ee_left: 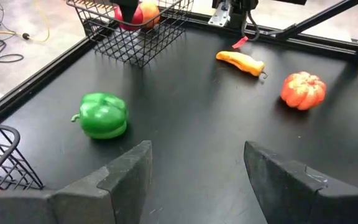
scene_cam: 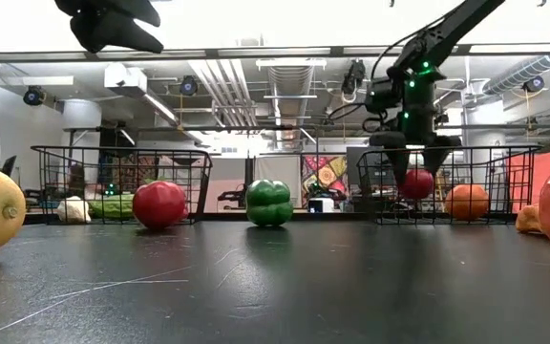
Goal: Sort produce into baskets
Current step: Put the bottom tomato into the right wire basket
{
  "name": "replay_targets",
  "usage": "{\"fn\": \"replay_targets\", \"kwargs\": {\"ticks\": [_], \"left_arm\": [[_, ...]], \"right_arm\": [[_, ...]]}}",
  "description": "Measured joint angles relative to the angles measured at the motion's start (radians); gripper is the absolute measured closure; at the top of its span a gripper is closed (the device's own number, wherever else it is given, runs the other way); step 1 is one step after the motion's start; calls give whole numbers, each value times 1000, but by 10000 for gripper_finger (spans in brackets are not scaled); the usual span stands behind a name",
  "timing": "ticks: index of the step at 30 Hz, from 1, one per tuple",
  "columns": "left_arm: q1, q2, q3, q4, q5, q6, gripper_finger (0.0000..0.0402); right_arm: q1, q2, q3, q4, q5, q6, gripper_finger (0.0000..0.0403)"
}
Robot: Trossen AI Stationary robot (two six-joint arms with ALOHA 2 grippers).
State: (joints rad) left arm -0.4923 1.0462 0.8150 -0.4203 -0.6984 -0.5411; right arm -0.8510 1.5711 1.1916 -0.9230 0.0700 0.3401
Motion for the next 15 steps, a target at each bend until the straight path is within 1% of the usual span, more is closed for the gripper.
{"fn": "replay_targets", "kwargs": {"ticks": [10, 15], "left_arm": [[0, 0, 0, 6, 0, 0, 164], [0, 0, 0, 9, 0, 0, 164]], "right_arm": [[-7, 0, -36, 57, -1, -4, 78], [-7, 0, -40, 61, -54, -9, 73]]}}
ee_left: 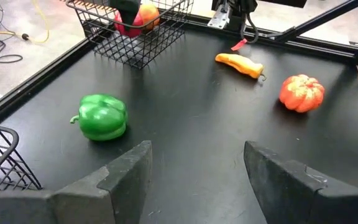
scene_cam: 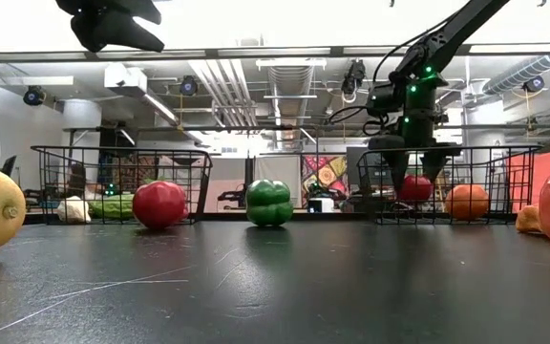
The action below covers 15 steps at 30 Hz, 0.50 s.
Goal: Sort produce into baskets
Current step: Put the bottom tomato into the right wire basket
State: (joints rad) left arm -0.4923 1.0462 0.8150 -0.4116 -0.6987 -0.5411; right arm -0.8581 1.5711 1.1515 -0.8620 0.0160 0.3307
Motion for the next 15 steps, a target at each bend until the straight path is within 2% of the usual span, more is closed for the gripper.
{"fn": "replay_targets", "kwargs": {"ticks": [8, 15], "left_arm": [[0, 0, 0, 5, 0, 0, 164], [0, 0, 0, 5, 8, 0, 164]], "right_arm": [[0, 0, 0, 0, -25, -9, 42], [0, 0, 8, -1, -24, -10, 40]]}}
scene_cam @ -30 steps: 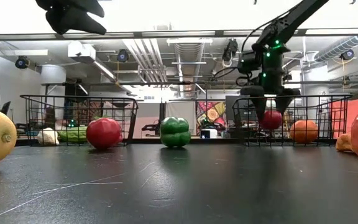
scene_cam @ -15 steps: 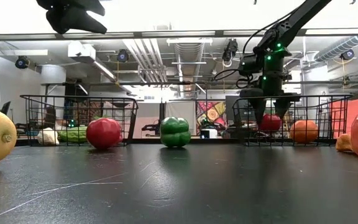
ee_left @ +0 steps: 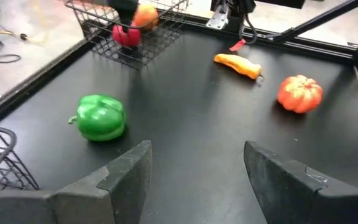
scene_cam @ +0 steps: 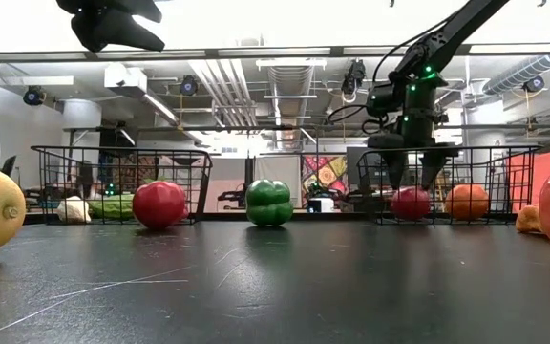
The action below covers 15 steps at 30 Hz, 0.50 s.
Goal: Sort produce into baskets
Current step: Put the bottom tomato into the right wire basket, then put the lemon into the right wire basket
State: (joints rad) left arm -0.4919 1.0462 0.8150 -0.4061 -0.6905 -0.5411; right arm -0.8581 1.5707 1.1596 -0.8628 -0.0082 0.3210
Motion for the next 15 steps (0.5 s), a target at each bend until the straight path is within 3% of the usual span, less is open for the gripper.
{"fn": "replay_targets", "kwargs": {"ticks": [9, 15], "left_arm": [[0, 2, 30, 3, 219, -25, 164], [-13, 65, 58, -39, 266, -57, 164]], "right_arm": [[20, -102, 99, -16, 1, 15, 39], [135, -231, 130, -16, 11, 58, 39]]}}
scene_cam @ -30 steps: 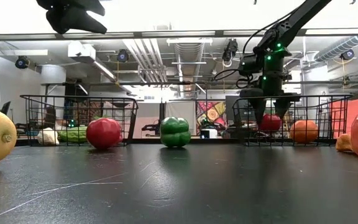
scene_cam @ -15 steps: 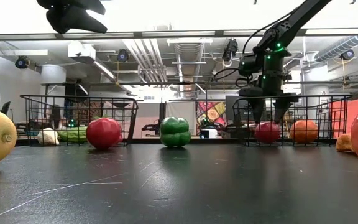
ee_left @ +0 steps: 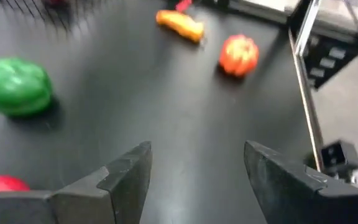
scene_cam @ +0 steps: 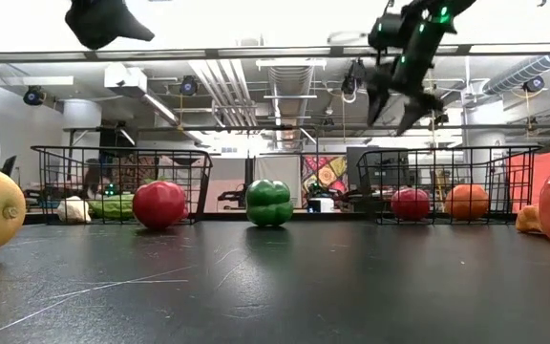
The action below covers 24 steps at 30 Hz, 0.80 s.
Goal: Sort produce into baskets
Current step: Put the lemon into the right wire basket
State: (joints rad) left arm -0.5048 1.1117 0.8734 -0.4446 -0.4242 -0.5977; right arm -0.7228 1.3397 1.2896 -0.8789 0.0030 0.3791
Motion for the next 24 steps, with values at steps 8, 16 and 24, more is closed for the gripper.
{"fn": "replay_targets", "kwargs": {"ticks": [8, 16, 24], "left_arm": [[-49, 131, 1, -55, 156, -51, 164], [-112, 201, 1, -110, 201, -102, 164], [-167, 252, 2, -142, 202, -111, 163]], "right_arm": [[317, -105, 0, 1, 167, 62, 39], [554, -115, 0, 2, 246, 140, 39], [678, -107, -1, 2, 312, 195, 39]]}}
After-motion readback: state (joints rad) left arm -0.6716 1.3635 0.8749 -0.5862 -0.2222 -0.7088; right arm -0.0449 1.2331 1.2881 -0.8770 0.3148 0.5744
